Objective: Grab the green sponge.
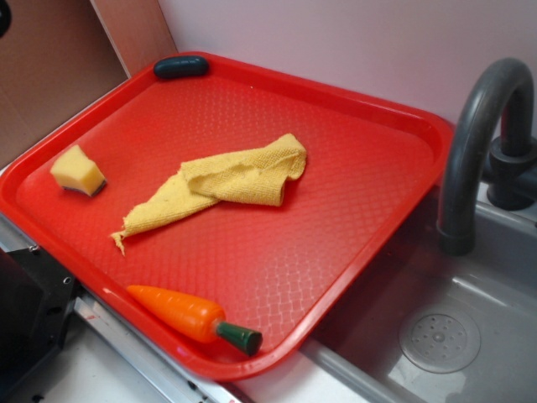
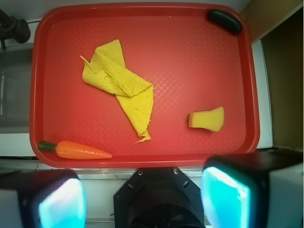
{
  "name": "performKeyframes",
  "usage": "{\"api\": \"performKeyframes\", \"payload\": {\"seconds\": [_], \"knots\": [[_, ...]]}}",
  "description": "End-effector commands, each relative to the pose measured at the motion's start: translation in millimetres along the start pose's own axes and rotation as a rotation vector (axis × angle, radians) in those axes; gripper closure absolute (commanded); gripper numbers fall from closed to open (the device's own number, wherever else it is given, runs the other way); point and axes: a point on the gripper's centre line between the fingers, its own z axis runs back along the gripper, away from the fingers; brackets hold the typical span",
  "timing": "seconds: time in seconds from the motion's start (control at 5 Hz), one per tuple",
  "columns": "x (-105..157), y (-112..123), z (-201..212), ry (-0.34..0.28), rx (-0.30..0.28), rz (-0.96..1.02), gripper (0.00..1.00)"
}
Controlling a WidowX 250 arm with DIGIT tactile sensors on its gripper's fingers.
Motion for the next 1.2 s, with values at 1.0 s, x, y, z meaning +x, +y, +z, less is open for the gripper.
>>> {"api": "performKeyframes", "payload": {"seconds": [1.0], "knots": [[48,77,-53,-0.225,0.152,1.235,0.00]]}}
